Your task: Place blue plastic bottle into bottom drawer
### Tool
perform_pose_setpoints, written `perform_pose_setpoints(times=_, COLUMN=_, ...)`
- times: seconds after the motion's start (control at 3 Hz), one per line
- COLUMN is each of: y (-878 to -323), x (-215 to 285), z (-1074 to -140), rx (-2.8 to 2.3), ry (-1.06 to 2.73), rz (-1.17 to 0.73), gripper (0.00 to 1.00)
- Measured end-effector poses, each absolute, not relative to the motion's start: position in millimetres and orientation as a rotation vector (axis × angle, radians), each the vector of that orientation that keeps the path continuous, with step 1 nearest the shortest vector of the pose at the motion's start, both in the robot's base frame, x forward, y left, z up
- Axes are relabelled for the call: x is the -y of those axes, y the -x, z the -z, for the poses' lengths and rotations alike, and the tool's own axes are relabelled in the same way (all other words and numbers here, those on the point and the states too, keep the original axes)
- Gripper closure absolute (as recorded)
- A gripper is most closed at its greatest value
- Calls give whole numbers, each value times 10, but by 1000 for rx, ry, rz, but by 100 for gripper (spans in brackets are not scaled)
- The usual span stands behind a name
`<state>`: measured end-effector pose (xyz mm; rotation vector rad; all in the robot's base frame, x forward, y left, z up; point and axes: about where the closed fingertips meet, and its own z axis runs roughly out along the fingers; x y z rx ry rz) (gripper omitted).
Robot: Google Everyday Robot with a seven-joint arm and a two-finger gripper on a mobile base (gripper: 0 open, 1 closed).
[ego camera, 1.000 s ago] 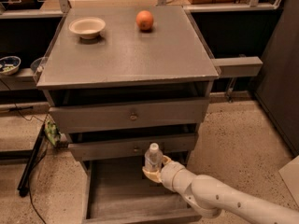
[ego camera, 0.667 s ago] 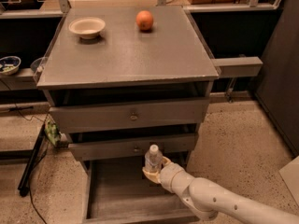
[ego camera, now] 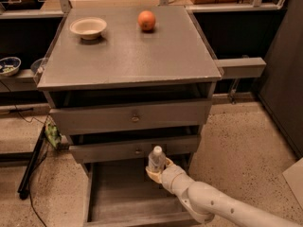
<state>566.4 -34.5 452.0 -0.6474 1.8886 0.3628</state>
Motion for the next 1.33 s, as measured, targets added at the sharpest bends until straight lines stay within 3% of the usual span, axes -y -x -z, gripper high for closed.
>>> perform_pose_setpoints(times=1.33, y=-5709, x=297, z=-3740, rx=-1991, ry=591, rz=-348, gripper=100)
